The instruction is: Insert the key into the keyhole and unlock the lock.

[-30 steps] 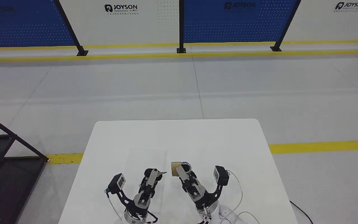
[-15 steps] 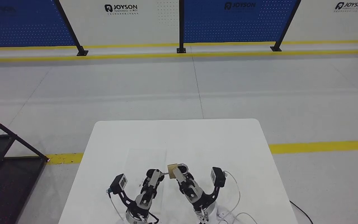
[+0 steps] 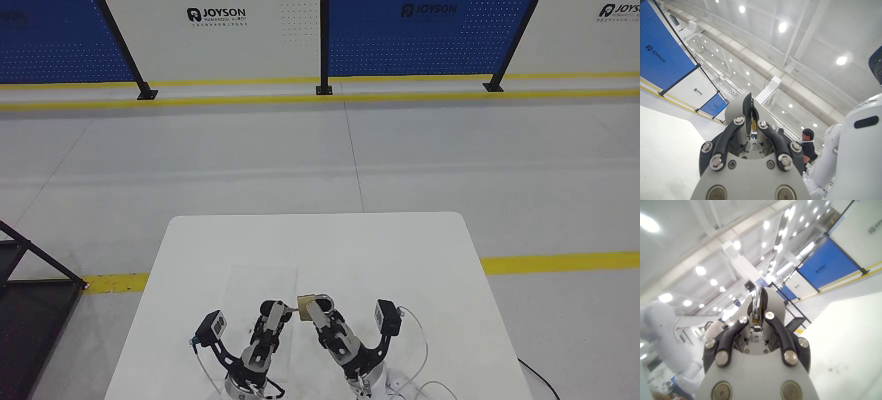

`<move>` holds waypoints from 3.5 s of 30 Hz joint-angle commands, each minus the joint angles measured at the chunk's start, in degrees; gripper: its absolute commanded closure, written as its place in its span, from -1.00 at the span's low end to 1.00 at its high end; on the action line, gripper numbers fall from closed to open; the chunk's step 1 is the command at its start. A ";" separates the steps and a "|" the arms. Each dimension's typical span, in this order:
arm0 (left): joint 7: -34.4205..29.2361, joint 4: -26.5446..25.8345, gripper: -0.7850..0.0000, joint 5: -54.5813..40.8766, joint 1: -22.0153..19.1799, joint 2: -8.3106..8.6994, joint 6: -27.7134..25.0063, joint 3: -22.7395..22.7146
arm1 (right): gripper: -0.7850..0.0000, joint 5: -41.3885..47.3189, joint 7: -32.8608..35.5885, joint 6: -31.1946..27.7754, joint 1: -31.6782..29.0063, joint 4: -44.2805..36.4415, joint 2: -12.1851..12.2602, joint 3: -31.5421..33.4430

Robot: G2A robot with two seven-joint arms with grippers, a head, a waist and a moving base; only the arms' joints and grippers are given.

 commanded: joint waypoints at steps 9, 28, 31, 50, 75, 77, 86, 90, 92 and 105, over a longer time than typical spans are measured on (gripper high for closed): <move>-0.35 0.13 1.00 0.26 -0.19 -0.62 0.17 0.23 | 1.00 0.54 -0.07 0.21 -0.11 0.19 -0.36 -0.26; -2.10 0.12 -0.32 0.09 0.10 -1.22 0.30 -1.06 | 1.00 0.04 -0.01 -0.14 -0.54 -0.01 -0.64 0.45; -2.83 0.34 0.05 1.05 0.34 -1.09 -1.01 -1.96 | 1.00 0.21 0.03 -0.58 -0.86 -0.24 -0.52 1.10; -4.94 0.88 0.55 2.94 0.50 -0.17 -1.37 -1.98 | 1.00 2.54 4.50 0.07 -1.65 -1.21 -0.18 2.64; 3.39 0.85 1.00 21.19 1.10 -0.65 3.54 -5.18 | 1.00 3.44 8.60 0.48 -2.57 -2.66 0.12 3.46; 5.91 1.03 1.00 24.61 1.07 -0.73 5.58 -5.34 | 1.00 3.68 8.97 0.35 -2.86 -3.04 0.23 3.67; 15.73 3.17 1.00 37.13 0.08 -0.79 13.28 -4.79 | 1.00 4.83 12.20 1.66 -4.23 -4.82 0.76 4.56; 19.06 3.87 1.00 41.77 -0.31 -0.61 16.38 -4.56 | 1.00 5.71 13.81 2.40 -4.61 -5.49 0.98 4.86; 20.83 4.06 1.00 43.82 -0.46 -0.52 18.02 -4.41 | 1.00 6.15 14.39 2.61 -4.76 -5.78 1.06 4.99; 23.21 5.16 0.21 44.06 -1.09 0.01 19.16 -3.34 | 1.00 6.91 16.56 3.03 -5.45 -6.92 1.54 5.64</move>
